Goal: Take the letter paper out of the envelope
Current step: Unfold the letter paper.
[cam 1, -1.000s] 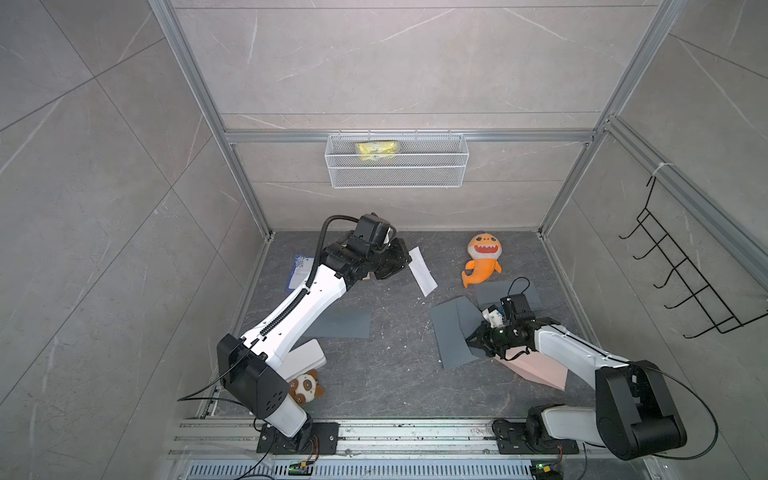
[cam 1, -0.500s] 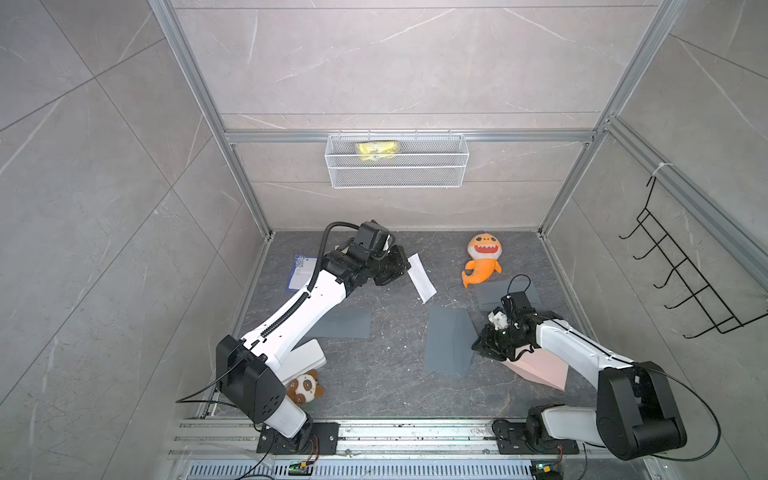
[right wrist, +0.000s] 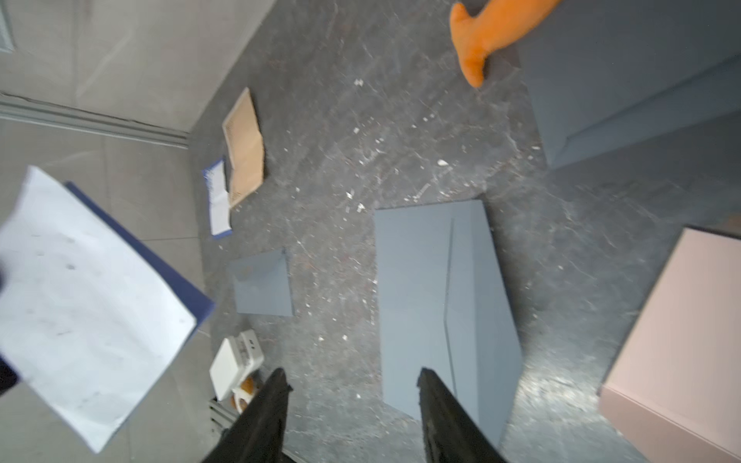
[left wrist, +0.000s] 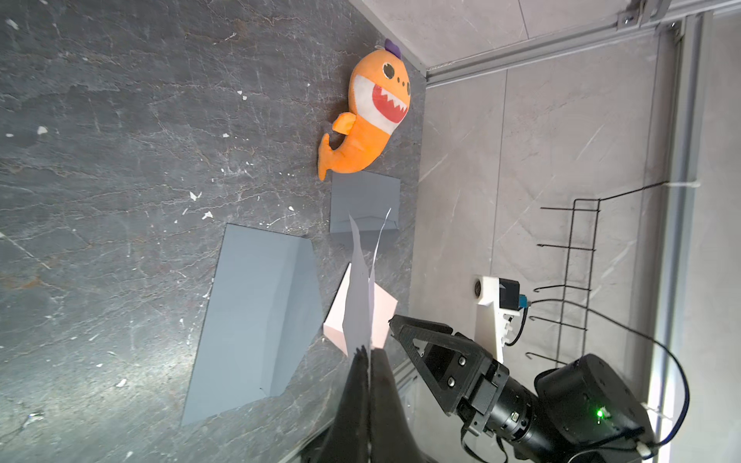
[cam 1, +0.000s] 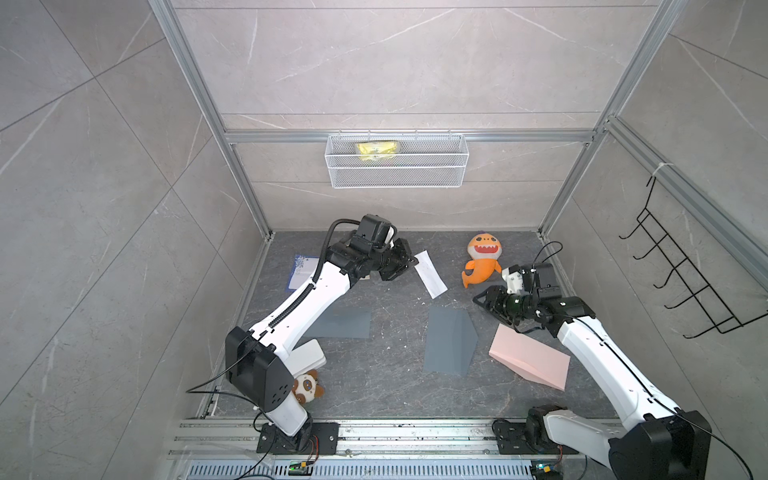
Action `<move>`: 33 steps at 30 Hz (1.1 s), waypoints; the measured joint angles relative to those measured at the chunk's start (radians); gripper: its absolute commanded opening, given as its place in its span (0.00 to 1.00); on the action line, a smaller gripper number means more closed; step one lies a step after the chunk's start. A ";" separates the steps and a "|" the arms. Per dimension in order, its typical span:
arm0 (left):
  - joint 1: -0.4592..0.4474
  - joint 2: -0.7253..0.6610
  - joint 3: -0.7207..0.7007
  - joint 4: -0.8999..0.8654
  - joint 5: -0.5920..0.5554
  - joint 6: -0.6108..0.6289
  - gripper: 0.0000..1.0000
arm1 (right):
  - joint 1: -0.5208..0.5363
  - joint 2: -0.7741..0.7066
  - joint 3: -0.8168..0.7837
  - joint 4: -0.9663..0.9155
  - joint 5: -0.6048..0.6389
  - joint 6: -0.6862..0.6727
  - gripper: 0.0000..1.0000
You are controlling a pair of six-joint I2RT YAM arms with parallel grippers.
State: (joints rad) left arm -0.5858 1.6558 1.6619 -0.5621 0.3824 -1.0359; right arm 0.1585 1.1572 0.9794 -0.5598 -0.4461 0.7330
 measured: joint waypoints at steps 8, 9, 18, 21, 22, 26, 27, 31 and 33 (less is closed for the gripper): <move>0.072 0.024 -0.029 0.069 0.101 -0.233 0.00 | 0.000 0.002 -0.043 0.340 -0.033 0.431 0.60; 0.074 0.025 -0.037 0.080 0.109 -0.252 0.00 | 0.000 0.005 -0.056 0.381 -0.034 0.477 0.60; 0.069 0.026 -0.095 0.179 0.142 -0.370 0.00 | 0.059 0.130 -0.086 0.658 -0.017 0.765 0.57; 0.069 0.026 -0.098 0.195 0.144 -0.386 0.00 | 0.097 0.159 -0.086 0.699 -0.008 0.809 0.56; 0.069 0.026 -0.098 0.199 0.144 -0.389 0.00 | 0.107 0.166 -0.085 0.708 -0.006 0.816 0.56; 0.069 0.026 -0.098 0.208 0.144 -0.394 0.00 | 0.134 0.193 -0.084 0.740 0.006 0.843 0.55; 0.069 0.026 -0.098 0.210 0.144 -0.396 0.00 | 0.137 0.198 -0.084 0.745 0.009 0.847 0.54; 0.069 0.026 -0.098 0.211 0.145 -0.399 0.00 | 0.145 0.210 -0.076 0.760 0.014 0.854 0.53; 0.069 0.026 -0.098 0.211 0.145 -0.400 0.00 | 0.146 0.210 -0.063 0.758 0.016 0.853 0.52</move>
State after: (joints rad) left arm -0.5171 1.6821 1.5642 -0.3511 0.5270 -1.4357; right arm 0.3046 1.3670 0.9165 0.1982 -0.4301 1.5860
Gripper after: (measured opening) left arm 0.047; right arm 0.527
